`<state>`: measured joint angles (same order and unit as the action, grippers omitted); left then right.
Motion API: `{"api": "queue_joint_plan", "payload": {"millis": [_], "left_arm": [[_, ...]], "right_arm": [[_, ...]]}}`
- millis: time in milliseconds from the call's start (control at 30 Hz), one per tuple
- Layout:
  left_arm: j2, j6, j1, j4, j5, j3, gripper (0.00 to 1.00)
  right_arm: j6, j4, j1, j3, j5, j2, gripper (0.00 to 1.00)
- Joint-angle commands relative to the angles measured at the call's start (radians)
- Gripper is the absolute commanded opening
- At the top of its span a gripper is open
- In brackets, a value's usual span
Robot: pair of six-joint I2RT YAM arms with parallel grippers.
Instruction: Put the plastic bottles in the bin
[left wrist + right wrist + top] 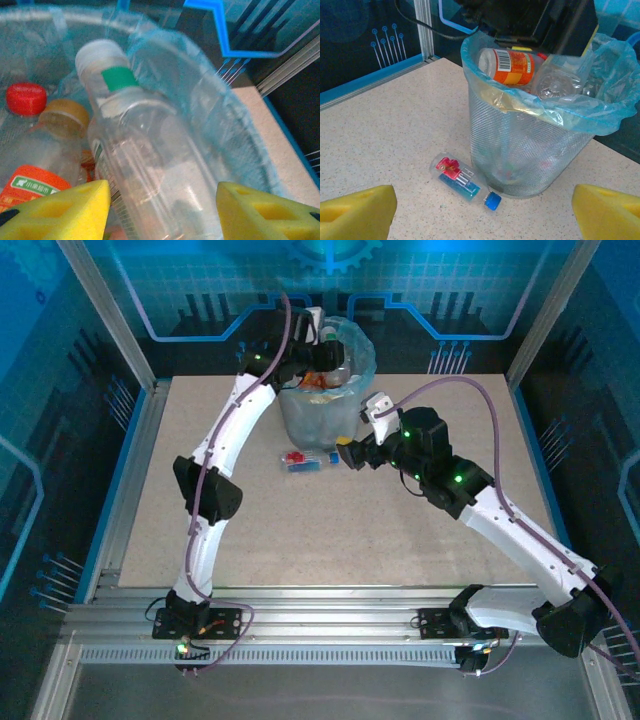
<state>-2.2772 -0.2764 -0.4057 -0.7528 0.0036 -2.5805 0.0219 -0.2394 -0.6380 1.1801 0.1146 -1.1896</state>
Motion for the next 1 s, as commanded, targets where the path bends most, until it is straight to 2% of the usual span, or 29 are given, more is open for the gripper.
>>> {"api": "queue_joint_plan", "payload": {"millis": [0, 167, 333, 500, 567, 667, 833, 967], "left_arm": [[-0.002, 0.066, -0.018, -0.080, -0.018, 0.014, 0.59], [0.025, 0.140, -0.053, -0.192, -0.031, 0.019, 0.58], [0.085, 0.157, -0.057, -0.249, -0.022, 0.053, 0.58], [0.139, 0.135, -0.048, -0.194, -0.017, 0.053, 0.60], [0.157, 0.108, -0.041, -0.154, -0.020, 0.053, 0.66], [0.164, 0.081, -0.027, -0.095, -0.030, 0.052, 0.68], [0.107, 0.050, -0.003, -0.035, -0.040, 0.023, 0.64], [0.018, 0.044, -0.001, -0.067, -0.020, -0.058, 0.58]], "right_arm": [[-0.022, -0.011, 0.011, 0.026, -0.026, -0.013, 0.91], [-0.028, -0.011, 0.009, 0.033, -0.037, -0.025, 0.90], [-0.028, -0.001, 0.009, 0.044, -0.043, -0.036, 0.90], [-0.028, 0.006, 0.009, 0.058, -0.050, -0.047, 0.90], [-0.028, 0.008, 0.008, 0.061, -0.050, -0.046, 0.90], [-0.025, 0.007, 0.009, 0.058, -0.044, -0.042, 0.90], [-0.022, 0.000, 0.009, 0.053, -0.035, -0.039, 0.90], [-0.022, -0.001, 0.009, 0.052, -0.037, -0.041, 0.90]]}}
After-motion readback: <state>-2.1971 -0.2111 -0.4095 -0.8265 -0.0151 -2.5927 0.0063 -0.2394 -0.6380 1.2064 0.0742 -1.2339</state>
